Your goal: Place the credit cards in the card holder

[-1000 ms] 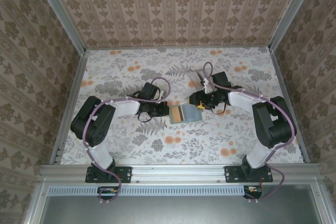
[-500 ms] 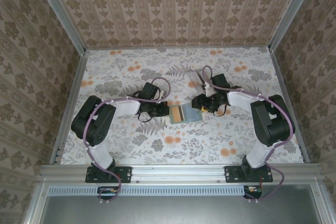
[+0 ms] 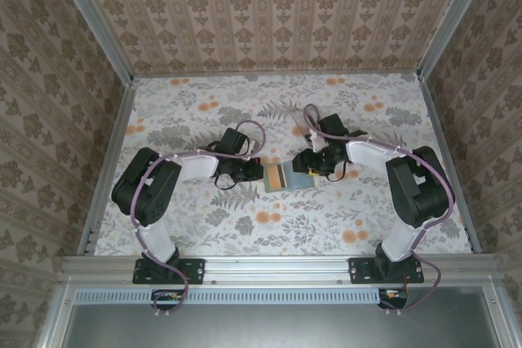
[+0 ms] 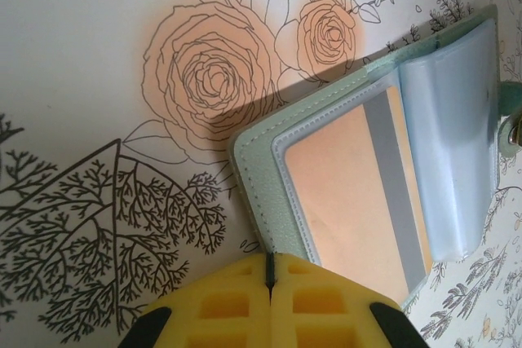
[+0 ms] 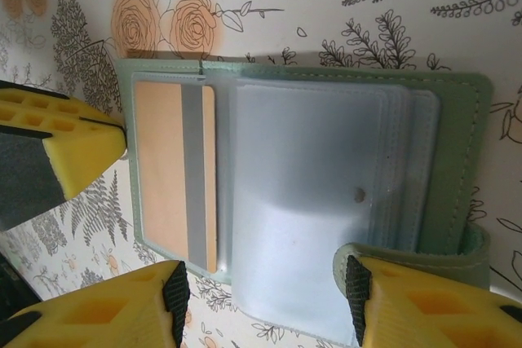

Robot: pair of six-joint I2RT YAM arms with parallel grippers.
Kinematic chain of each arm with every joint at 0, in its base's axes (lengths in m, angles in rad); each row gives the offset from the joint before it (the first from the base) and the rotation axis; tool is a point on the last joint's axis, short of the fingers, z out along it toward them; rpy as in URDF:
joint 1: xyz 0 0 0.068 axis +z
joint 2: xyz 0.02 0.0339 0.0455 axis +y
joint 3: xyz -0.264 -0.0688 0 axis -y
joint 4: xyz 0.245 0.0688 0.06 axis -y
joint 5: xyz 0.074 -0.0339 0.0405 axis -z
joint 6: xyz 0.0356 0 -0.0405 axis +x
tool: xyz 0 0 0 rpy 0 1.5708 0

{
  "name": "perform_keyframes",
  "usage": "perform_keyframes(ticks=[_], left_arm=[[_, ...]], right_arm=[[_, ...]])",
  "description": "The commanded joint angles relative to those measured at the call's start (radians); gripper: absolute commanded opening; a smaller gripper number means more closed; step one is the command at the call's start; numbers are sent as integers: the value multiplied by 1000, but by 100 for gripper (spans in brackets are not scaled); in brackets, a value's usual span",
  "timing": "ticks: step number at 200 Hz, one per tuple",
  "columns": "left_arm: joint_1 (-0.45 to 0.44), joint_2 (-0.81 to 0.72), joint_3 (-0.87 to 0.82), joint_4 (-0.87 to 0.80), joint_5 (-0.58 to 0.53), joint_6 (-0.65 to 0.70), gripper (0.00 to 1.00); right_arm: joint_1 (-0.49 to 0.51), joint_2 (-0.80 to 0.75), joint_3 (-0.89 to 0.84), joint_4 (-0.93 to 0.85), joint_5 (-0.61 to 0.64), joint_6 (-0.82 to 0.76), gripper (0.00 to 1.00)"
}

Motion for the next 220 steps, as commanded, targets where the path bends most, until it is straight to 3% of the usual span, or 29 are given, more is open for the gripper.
perform_keyframes(ticks=[1,30,93,220], left_arm=[[8,13,16,9,15,-6,2],[8,4,12,11,14,-9,2],[8,7,12,6,15,-5,2],[8,6,18,1,16,-6,2]], right_arm=[[30,14,35,-78,77,-32,57],[57,-5,38,-107,145,-25,56],[65,-129,-57,-44,148,8,56],[75,-55,-105,22,128,44,57]])
